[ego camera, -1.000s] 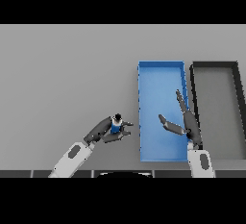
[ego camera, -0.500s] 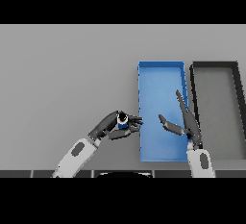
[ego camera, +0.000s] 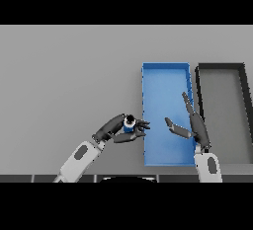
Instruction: Pick up the blue pipe and place it into the blue bin.
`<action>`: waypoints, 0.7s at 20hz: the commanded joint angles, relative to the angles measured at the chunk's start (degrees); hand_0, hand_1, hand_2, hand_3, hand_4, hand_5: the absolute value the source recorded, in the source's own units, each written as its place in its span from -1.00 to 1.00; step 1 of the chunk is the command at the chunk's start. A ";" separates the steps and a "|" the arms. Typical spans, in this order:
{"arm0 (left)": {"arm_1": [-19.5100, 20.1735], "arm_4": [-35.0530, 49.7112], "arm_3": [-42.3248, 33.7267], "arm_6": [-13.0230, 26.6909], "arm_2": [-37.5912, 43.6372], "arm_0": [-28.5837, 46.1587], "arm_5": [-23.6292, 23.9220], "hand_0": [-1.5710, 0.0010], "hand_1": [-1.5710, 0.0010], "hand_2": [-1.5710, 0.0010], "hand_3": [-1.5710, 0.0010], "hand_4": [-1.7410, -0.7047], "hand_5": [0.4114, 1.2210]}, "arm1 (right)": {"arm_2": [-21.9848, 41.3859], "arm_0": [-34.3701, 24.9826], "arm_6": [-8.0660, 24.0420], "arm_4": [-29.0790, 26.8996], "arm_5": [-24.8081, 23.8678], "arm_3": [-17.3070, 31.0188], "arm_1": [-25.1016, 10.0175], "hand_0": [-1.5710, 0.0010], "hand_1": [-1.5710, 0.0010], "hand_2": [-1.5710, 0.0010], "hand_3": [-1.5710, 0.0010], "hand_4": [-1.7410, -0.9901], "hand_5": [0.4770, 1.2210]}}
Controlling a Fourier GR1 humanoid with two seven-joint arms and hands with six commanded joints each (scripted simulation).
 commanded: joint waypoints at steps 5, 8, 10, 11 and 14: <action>-0.27 -0.95 0.10 -0.35 1.18 0.47 -1.00 -1.00 -1.00 -1.00 -1.00 -0.49 1.00 | -0.53 -0.63 -0.64 -1.28 0.45 0.13 0.02 1.00 0.98 0.99 1.00 0.46 -0.74; -1.30 -2.39 0.25 -0.27 0.85 1.06 -1.19 -1.00 -1.00 -1.00 -1.00 -0.49 1.00 | -1.63 -1.51 -4.74 -9.16 5.01 -3.57 -0.12 1.00 0.98 0.96 1.00 0.51 -0.72; -1.42 -2.78 0.40 0.00 1.40 0.86 -1.71 -1.00 -1.00 -1.00 -1.00 -0.49 1.00 | -2.65 -3.71 -3.67 -14.03 8.56 -6.10 -2.79 1.00 0.99 0.97 1.00 0.52 -0.68; -1.56 -2.67 -0.10 0.66 1.64 1.03 -1.90 -1.00 -1.00 -1.00 -1.00 -0.49 1.00 | -2.36 -4.79 -2.14 -15.15 10.18 -7.70 -4.47 1.00 0.99 0.98 1.00 0.54 -0.69; -1.43 -3.49 -0.03 0.42 2.36 1.18 -2.63 -1.00 -1.00 -1.00 -1.00 -0.48 1.00 | -1.43 -6.71 3.29 -20.70 15.53 -13.23 -9.56 1.00 0.99 0.99 1.00 0.50 -0.76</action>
